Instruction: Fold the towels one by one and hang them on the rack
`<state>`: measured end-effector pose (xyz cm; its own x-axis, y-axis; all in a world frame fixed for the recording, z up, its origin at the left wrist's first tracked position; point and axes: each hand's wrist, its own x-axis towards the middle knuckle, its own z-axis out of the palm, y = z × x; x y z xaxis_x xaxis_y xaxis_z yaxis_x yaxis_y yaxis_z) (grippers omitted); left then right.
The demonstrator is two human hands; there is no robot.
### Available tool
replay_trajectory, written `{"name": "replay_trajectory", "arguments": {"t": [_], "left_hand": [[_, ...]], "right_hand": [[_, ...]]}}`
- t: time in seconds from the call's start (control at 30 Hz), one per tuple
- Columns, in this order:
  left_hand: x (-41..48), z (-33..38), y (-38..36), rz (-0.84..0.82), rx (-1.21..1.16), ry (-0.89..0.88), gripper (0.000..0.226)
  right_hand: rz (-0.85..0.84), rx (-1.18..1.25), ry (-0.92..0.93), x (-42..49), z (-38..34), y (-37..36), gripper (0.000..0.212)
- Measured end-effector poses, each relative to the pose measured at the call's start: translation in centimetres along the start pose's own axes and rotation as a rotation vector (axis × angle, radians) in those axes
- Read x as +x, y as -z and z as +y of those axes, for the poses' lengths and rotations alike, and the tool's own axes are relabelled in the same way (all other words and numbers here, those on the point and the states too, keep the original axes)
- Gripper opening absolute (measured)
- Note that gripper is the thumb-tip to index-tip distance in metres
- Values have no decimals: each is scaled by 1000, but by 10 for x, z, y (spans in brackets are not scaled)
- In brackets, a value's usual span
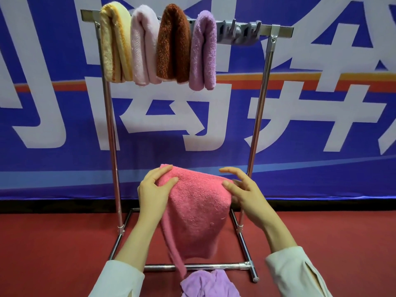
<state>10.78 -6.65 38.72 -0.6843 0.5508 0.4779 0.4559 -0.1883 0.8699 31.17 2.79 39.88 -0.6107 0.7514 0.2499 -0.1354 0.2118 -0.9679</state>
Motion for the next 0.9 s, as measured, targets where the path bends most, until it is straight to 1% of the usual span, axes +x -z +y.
{"name": "replay_trajectory", "arguments": {"t": [0.07, 0.1, 0.13, 0.23, 0.27, 0.37, 0.4, 0.47, 0.57, 0.67, 0.73, 0.77, 0.83, 0.9], "left_hand": [[-2, 1, -2, 48, -12, 25, 36], [-3, 2, -4, 59, -7, 26, 36], [-4, 3, -6, 64, 3, 18, 37], [-7, 7, -10, 57, 42, -26, 41], [-7, 7, -10, 53, 48, -22, 43], [-7, 7, -11, 47, 45, 11, 47], [-7, 7, -11, 45, 55, 12, 48], [-9, 7, -12, 28, 95, -13, 48], [-11, 7, -15, -34, 177, -76, 51], [-12, 6, -18, -121, 216, -97, 61], [-13, 8, -19, -183, 176, -96, 65], [-14, 8, -20, -217, 142, -94, 63], [-14, 8, -19, -309, 65, -85, 48], [-14, 6, -17, -410, 18, -67, 38]], "right_hand": [[-59, 55, 20, -2, -4, -3, 20], [-86, 80, 22, -4, -6, -5, 25], [-107, 103, 18, -4, -9, -6, 29], [-178, 147, 19, -7, -18, -7, 25], [-215, 156, 16, -9, -21, -7, 30], [-305, 39, 44, -13, -27, -10, 42], [-308, -19, 61, -13, -29, -13, 39], [-295, -104, 95, -13, -32, -21, 27], [-284, -253, 188, -12, -37, -32, 15], [-232, -492, 341, -10, -36, -37, 18], [-255, -535, 380, -11, -37, -39, 20], [-274, -544, 390, -11, -36, -41, 22], [-284, -566, 390, -12, -38, -45, 24], [-263, -611, 425, -11, -39, -46, 33]]}}
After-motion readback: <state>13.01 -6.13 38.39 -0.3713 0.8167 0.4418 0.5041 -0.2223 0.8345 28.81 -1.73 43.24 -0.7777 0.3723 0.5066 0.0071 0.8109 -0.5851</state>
